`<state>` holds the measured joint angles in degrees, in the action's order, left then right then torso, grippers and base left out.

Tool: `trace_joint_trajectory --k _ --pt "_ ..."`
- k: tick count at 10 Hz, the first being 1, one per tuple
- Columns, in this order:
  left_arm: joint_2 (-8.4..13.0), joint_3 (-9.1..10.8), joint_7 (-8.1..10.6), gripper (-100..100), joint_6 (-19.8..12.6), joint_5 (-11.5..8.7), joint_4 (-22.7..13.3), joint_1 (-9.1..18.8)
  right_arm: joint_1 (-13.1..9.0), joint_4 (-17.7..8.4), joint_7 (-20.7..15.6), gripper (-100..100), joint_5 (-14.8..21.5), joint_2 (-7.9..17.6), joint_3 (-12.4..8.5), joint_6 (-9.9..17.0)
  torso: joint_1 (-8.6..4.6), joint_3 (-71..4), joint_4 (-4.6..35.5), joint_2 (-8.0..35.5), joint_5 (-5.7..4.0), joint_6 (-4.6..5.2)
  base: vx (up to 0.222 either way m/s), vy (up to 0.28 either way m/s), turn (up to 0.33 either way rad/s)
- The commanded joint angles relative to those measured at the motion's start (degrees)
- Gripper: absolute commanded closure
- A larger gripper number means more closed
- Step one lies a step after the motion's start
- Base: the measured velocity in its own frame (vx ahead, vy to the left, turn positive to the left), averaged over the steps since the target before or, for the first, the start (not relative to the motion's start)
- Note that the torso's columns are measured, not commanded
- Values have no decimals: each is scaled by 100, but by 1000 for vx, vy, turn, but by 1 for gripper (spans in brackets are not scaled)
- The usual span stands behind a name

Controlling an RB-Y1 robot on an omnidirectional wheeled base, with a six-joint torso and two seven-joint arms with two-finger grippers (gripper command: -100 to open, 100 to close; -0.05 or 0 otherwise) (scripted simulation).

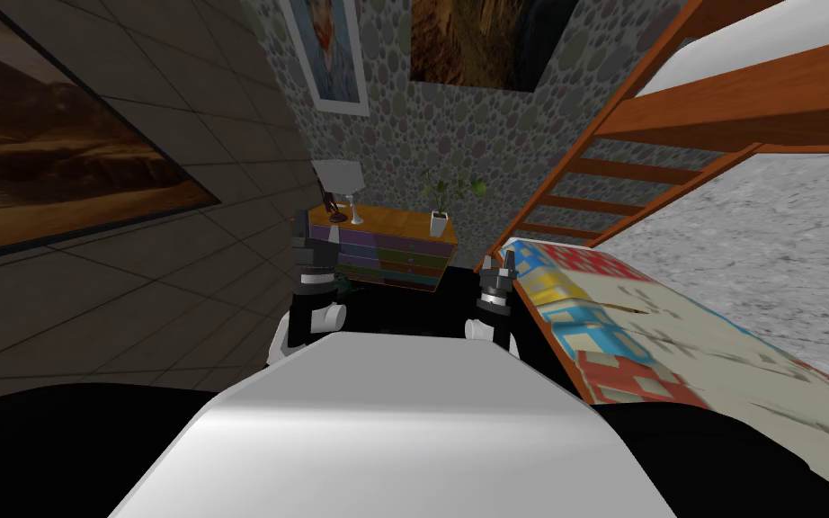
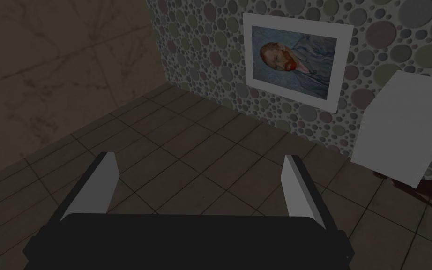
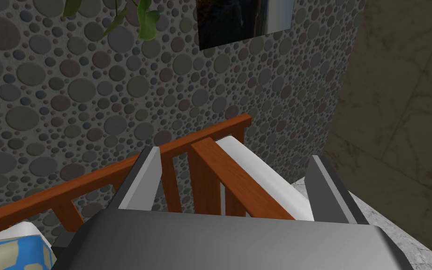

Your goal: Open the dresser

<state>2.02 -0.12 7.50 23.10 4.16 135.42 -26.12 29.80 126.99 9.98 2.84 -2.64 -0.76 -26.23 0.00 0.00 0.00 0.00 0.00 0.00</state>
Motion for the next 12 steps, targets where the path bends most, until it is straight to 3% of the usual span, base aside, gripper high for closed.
trace_joint_trajectory --k 1,9,10,12 --pt "0 0 0 0 0 0 0 0 0 0 0 0 0 0 0 0 0 -467 235 232 0 0 0 0 0" --pt "0 0 0 0 1 0 2 0 0 2 0 0 0 0 0 -1 0 -7073 3537 3539 0 0 0 0 0" --pt "182 5 -17 -100 73 9 -122 14 0 2 0 0 0 0 0 -1 0 -7919 3960 3962 0 0 29 -16 -7" --pt "313 12 -42 -100 174 21 -298 33 1 -1 0 0 0 0 0 0 -5 -8434 4201 4194 -1 0 64 -32 -7"
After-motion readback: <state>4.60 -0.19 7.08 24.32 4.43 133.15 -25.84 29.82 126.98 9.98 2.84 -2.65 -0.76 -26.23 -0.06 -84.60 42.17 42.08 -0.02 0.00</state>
